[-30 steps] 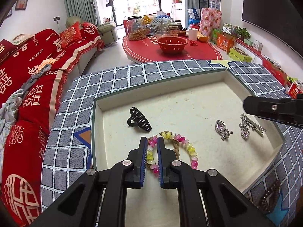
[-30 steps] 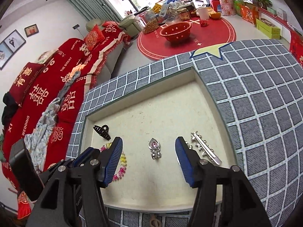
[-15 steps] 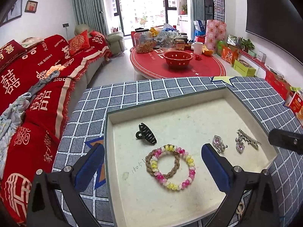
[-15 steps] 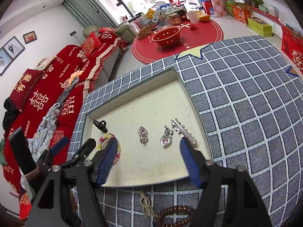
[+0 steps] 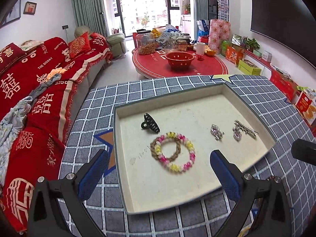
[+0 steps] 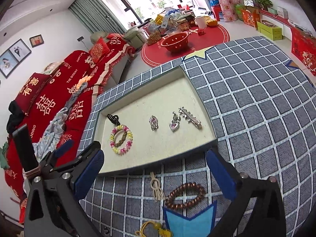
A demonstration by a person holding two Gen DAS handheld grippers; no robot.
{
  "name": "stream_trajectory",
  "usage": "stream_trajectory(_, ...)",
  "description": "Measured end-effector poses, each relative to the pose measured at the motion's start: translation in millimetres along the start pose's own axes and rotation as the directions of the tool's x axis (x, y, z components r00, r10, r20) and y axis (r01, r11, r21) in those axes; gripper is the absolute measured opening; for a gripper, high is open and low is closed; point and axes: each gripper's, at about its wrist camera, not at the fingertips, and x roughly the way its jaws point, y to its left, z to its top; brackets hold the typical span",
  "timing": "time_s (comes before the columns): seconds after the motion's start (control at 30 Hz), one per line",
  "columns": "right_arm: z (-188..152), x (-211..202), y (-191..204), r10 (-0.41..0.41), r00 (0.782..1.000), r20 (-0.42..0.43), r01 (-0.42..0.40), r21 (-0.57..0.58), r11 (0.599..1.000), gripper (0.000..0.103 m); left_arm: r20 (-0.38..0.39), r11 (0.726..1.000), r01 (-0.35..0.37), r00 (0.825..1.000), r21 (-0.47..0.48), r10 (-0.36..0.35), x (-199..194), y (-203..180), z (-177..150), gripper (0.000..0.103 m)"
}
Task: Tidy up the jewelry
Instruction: 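Move both tools back to the bed toward the green bangle and yellow hair tie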
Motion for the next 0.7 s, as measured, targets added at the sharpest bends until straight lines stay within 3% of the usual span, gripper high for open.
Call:
stream_trajectory(0.2, -13.8, -10.5, -1.6, 0.014, 0.998, -0.058, -0.015, -0.004, 1.0, 0.103, -0.006, 0.999, 0.043, 0.999, 0.009, -0.043, -26.4, -3.1, -22.5, 0.103)
stream_trajectory(0.7, -63.2, -32.6, -20.4, -0.075, 0.991, -0.113, 0.071, -0.042, 0.997, 0.103, -0.089, 0.99, 0.137, 0.987, 0.008, -0.136, -71.0, -13.0, -106.6, 0.103)
